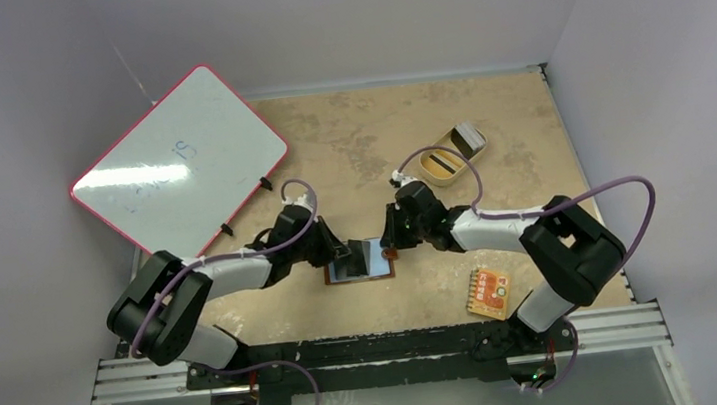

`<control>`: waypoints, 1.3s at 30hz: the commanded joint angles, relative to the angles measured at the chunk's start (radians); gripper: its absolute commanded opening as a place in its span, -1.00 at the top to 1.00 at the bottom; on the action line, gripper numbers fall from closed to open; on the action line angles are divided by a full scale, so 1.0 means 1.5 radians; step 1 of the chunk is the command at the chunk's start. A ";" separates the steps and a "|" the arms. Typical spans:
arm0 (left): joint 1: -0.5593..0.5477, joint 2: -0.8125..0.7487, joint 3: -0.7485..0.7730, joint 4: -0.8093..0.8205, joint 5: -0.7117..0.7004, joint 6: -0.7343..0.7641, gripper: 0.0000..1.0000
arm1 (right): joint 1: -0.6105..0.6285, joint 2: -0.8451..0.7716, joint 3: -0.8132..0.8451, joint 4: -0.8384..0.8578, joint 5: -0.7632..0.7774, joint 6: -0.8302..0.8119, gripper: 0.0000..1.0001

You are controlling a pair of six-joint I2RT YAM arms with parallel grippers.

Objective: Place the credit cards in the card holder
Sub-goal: Insert the credit card into the card holder.

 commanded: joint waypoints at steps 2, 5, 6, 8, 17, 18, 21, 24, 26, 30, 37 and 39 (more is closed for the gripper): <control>-0.020 -0.008 -0.032 0.052 -0.038 -0.033 1.00 | 0.003 -0.018 -0.028 -0.019 0.001 0.022 0.59; -0.034 -0.009 -0.037 0.061 -0.060 -0.045 1.00 | 0.003 -0.032 -0.046 0.001 -0.002 0.043 0.58; -0.037 -0.011 -0.040 0.065 -0.066 -0.051 1.00 | 0.003 -0.038 -0.053 0.010 -0.006 0.051 0.57; -0.040 -0.016 -0.052 0.081 -0.079 -0.067 1.00 | 0.003 -0.048 -0.064 0.025 -0.013 0.065 0.56; -0.047 -0.035 -0.051 0.080 -0.103 -0.083 0.92 | 0.003 -0.086 -0.064 0.005 -0.012 0.074 0.42; -0.047 -0.040 -0.044 0.069 -0.100 -0.081 0.85 | 0.003 -0.097 -0.056 -0.011 -0.009 0.068 0.36; -0.048 -0.071 -0.021 0.019 -0.104 -0.069 0.62 | 0.003 -0.128 -0.035 -0.053 0.000 0.055 0.20; -0.047 -0.086 -0.009 -0.010 -0.109 -0.064 0.46 | 0.004 -0.151 -0.035 -0.071 -0.001 0.054 0.17; -0.047 -0.086 -0.010 -0.012 -0.105 -0.066 0.42 | 0.004 -0.157 -0.039 -0.071 -0.003 0.056 0.16; -0.048 -0.073 -0.016 -0.005 -0.100 -0.072 0.39 | 0.005 -0.146 -0.046 -0.058 -0.012 0.061 0.15; -0.049 -0.057 -0.013 -0.015 -0.102 -0.065 0.33 | 0.008 -0.121 -0.061 -0.030 -0.018 0.065 0.14; -0.049 -0.049 -0.013 -0.012 -0.099 -0.063 0.31 | 0.008 -0.113 -0.065 -0.023 -0.020 0.067 0.15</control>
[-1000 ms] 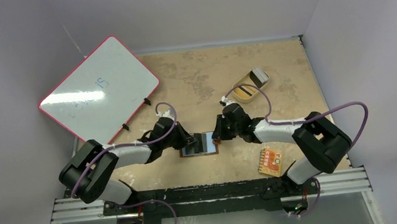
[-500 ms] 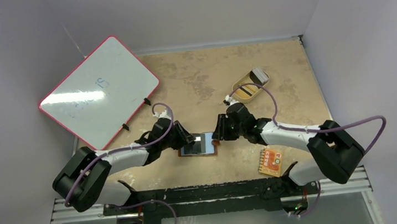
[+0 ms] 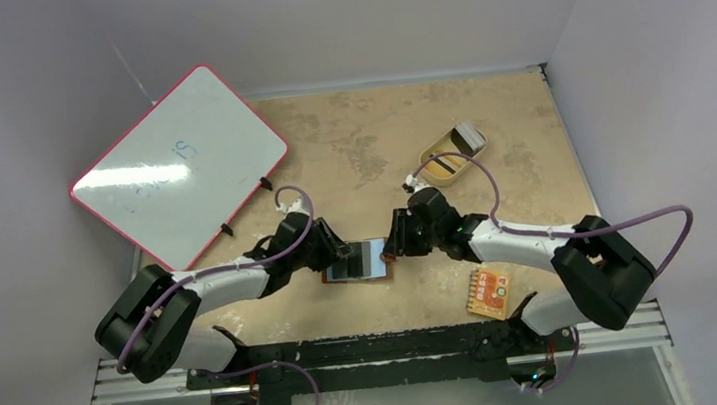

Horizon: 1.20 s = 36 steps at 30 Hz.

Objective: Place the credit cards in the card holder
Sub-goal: Insert the credit card into the card holder.

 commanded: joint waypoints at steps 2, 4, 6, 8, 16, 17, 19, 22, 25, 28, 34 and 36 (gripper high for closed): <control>-0.006 0.022 0.018 0.011 0.000 0.009 0.30 | 0.006 0.013 -0.011 0.029 -0.011 0.007 0.15; -0.009 0.031 0.019 0.019 0.004 0.006 0.30 | 0.006 0.017 -0.015 0.035 -0.013 0.008 0.16; -0.012 0.036 0.019 0.027 0.008 0.002 0.30 | 0.007 0.020 -0.018 0.040 -0.015 0.010 0.18; -0.015 0.039 0.020 0.033 0.011 -0.003 0.29 | 0.007 0.020 -0.021 0.044 -0.017 0.011 0.22; -0.030 0.045 0.032 0.050 0.014 -0.018 0.29 | 0.008 0.023 -0.029 0.055 -0.021 0.015 0.25; -0.030 0.045 0.033 0.051 0.014 -0.019 0.29 | 0.008 0.023 -0.029 0.055 -0.020 0.015 0.25; -0.032 0.048 0.035 0.052 0.016 -0.020 0.29 | 0.009 0.023 -0.028 0.054 -0.019 0.013 0.26; -0.036 0.056 0.034 0.065 0.016 -0.026 0.28 | 0.009 0.024 -0.029 0.057 -0.020 0.014 0.26; -0.042 0.066 0.035 0.082 0.018 -0.033 0.28 | 0.009 0.029 -0.027 0.059 -0.024 0.013 0.26; -0.047 0.069 0.041 0.082 0.017 -0.035 0.28 | 0.010 0.029 -0.030 0.061 -0.024 0.013 0.26; -0.055 0.067 0.053 0.081 0.017 -0.035 0.26 | 0.011 0.025 -0.031 0.061 -0.023 0.014 0.26; -0.057 0.068 0.056 0.081 0.017 -0.037 0.26 | 0.011 0.024 -0.032 0.062 -0.022 0.014 0.26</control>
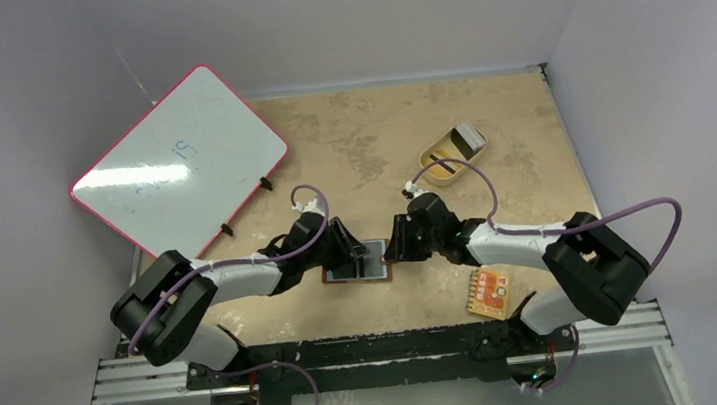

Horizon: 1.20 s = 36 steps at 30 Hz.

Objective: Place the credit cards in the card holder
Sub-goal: Insert the credit card into the card holder.

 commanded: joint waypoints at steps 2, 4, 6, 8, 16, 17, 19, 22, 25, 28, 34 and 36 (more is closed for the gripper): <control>-0.013 0.006 0.028 0.021 0.000 -0.010 0.25 | 0.005 -0.004 -0.004 0.018 -0.007 0.005 0.26; -0.017 0.010 0.024 0.034 0.000 -0.018 0.25 | 0.006 -0.003 -0.004 0.020 -0.009 0.005 0.26; -0.020 0.013 0.023 0.044 0.002 -0.025 0.24 | 0.007 -0.002 -0.004 0.021 -0.009 0.006 0.27; -0.022 0.010 0.027 0.041 0.000 -0.026 0.24 | 0.007 -0.004 -0.003 0.021 -0.008 0.007 0.27; -0.022 -0.082 0.065 -0.118 -0.075 0.016 0.23 | 0.014 -0.067 0.011 -0.035 0.019 0.015 0.25; -0.022 -0.095 0.072 -0.146 -0.093 0.024 0.22 | 0.016 -0.078 0.013 -0.043 0.023 0.019 0.24; -0.020 -0.121 0.081 -0.186 -0.115 0.039 0.21 | 0.021 -0.092 0.023 -0.059 0.029 0.023 0.20; -0.010 -0.162 0.091 -0.237 -0.139 0.049 0.20 | 0.035 -0.102 0.047 -0.086 0.046 0.027 0.13; 0.008 -0.184 0.100 -0.291 -0.151 0.063 0.19 | 0.061 -0.101 0.068 -0.098 0.061 0.037 0.06; 0.033 -0.193 0.094 -0.330 -0.151 0.078 0.18 | 0.089 -0.083 0.087 -0.097 0.076 0.047 -0.02; 0.104 -0.200 0.055 -0.350 -0.110 0.096 0.19 | 0.136 -0.013 0.118 -0.078 0.093 0.059 -0.13; 0.110 -0.194 0.049 -0.349 -0.101 0.101 0.19 | 0.144 0.010 0.130 -0.076 0.099 0.057 -0.15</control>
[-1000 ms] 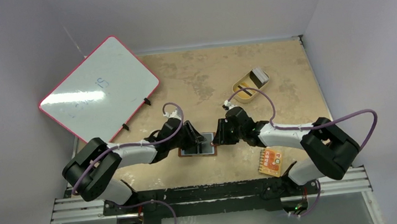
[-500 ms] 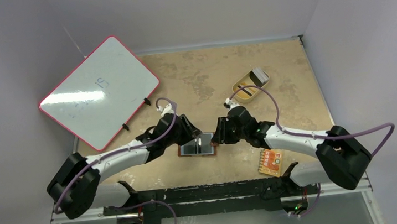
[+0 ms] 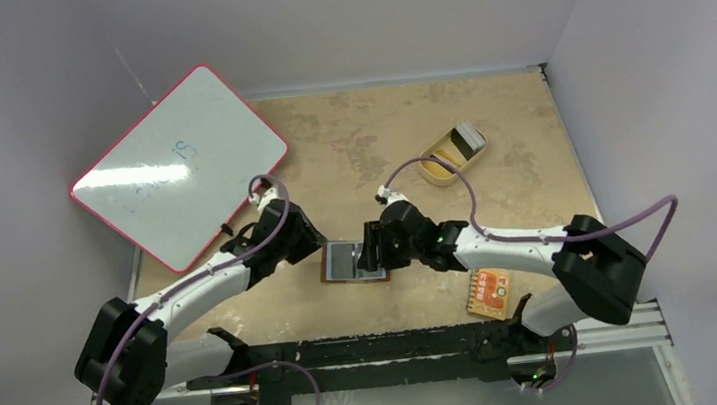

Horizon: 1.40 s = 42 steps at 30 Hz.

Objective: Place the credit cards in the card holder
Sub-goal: Insert the credit card into the card holder, then turn over the card slot in the card holder.

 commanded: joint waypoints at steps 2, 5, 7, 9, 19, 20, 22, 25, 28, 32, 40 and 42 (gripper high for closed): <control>0.018 0.000 -0.016 -0.017 0.025 0.032 0.19 | 0.022 0.048 0.047 0.007 0.038 0.009 -0.17; 0.019 0.018 -0.016 -0.016 0.030 0.037 0.19 | 0.022 0.064 0.066 -0.033 0.071 0.008 -0.23; 0.019 0.031 -0.017 -0.015 0.033 0.039 0.19 | 0.021 0.063 0.071 -0.061 0.074 0.004 -0.24; 0.018 0.045 -0.017 -0.012 0.042 0.041 0.19 | 0.020 0.056 0.074 -0.082 0.101 0.001 -0.24; 0.018 0.073 -0.038 0.021 0.086 0.021 0.36 | 0.012 0.056 0.057 -0.113 0.133 0.004 -0.32; 0.018 0.070 -0.042 0.025 0.087 0.019 0.36 | 0.011 0.055 0.056 -0.112 0.132 0.004 -0.32; 0.018 0.069 -0.047 0.031 0.089 0.014 0.37 | 0.009 0.051 0.055 -0.112 0.132 0.005 -0.34; 0.018 0.071 -0.052 0.040 0.100 0.014 0.37 | 0.007 0.045 0.058 -0.110 0.133 0.001 -0.36; 0.018 0.072 -0.054 0.048 0.107 0.013 0.37 | -0.003 0.045 0.050 -0.087 0.118 -0.007 -0.38; 0.018 0.075 -0.055 0.051 0.108 0.013 0.40 | -0.010 0.051 0.040 -0.063 0.102 -0.009 -0.38; 0.018 0.080 -0.061 0.060 0.112 0.013 0.47 | -0.010 0.064 0.026 -0.016 0.056 -0.006 -0.37; 0.019 0.080 -0.062 0.062 0.112 0.014 0.50 | -0.010 0.060 0.028 -0.016 0.053 -0.009 -0.36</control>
